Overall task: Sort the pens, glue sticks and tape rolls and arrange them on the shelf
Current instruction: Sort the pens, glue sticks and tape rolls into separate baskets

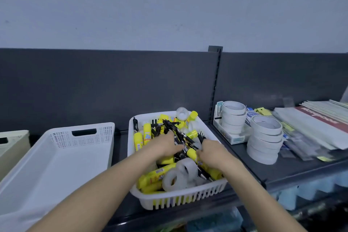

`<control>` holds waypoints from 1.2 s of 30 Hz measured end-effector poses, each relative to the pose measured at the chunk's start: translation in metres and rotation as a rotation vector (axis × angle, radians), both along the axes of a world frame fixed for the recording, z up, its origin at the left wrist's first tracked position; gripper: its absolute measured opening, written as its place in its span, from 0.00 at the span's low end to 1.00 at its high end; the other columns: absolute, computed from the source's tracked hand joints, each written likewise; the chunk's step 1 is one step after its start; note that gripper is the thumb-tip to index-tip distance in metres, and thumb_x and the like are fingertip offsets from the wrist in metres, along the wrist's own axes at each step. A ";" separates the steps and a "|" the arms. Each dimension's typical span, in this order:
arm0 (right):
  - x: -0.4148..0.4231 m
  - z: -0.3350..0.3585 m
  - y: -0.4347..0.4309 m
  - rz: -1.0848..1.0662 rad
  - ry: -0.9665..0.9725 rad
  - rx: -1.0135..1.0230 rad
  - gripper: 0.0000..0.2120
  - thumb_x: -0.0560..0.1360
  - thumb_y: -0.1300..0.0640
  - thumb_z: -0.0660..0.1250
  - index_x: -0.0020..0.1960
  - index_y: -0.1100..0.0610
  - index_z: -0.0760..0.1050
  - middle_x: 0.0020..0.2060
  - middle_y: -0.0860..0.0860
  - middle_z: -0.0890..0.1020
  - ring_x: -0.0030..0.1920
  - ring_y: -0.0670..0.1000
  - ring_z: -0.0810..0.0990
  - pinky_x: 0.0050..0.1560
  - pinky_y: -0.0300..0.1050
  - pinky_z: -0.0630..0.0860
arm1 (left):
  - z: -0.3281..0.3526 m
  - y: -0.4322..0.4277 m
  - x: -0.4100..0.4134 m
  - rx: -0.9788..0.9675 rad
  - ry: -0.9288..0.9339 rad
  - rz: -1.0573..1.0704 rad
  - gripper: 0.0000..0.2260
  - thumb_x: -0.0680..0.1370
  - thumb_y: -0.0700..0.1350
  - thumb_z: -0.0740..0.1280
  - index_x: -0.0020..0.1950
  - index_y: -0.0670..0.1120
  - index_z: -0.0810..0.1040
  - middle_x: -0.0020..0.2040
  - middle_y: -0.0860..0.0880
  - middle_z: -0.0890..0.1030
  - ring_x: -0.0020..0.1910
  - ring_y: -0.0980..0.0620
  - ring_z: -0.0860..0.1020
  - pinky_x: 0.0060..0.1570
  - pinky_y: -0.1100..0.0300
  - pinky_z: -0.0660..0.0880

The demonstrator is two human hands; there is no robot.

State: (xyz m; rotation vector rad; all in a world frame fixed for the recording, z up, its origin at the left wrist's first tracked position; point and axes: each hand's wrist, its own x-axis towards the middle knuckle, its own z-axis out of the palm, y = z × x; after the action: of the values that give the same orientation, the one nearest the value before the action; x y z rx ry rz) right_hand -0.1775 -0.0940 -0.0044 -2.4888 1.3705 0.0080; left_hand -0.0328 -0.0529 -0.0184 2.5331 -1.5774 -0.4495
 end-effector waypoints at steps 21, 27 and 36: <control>0.016 -0.005 -0.029 -0.043 -0.255 0.043 0.14 0.79 0.57 0.55 0.35 0.57 0.59 0.34 0.52 0.71 0.41 0.56 0.74 0.40 0.45 0.69 | 0.004 -0.027 0.023 -0.496 0.502 0.219 0.07 0.76 0.38 0.62 0.49 0.41 0.64 0.37 0.49 0.67 0.41 0.47 0.68 0.32 0.59 0.63; 0.027 0.009 -0.031 -0.012 -0.693 0.148 0.12 0.80 0.59 0.52 0.37 0.54 0.60 0.31 0.54 0.75 0.28 0.52 0.74 0.35 0.46 0.72 | 0.020 -0.016 0.039 -0.613 0.434 0.211 0.05 0.80 0.41 0.57 0.51 0.43 0.60 0.36 0.47 0.69 0.31 0.51 0.67 0.31 0.57 0.63; 0.027 0.032 -0.020 0.083 -0.823 0.141 0.09 0.78 0.63 0.53 0.40 0.57 0.65 0.32 0.53 0.74 0.31 0.50 0.72 0.38 0.45 0.70 | 0.057 0.009 0.047 -0.739 0.452 0.145 0.08 0.80 0.44 0.57 0.58 0.45 0.65 0.39 0.49 0.69 0.32 0.53 0.66 0.34 0.58 0.64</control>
State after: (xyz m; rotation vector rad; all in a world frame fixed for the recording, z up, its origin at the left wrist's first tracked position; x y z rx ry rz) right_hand -0.1501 -0.1143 0.0273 -2.0400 0.8672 -0.7756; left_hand 0.0147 -0.0441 0.0381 1.8062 -1.1055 -0.3094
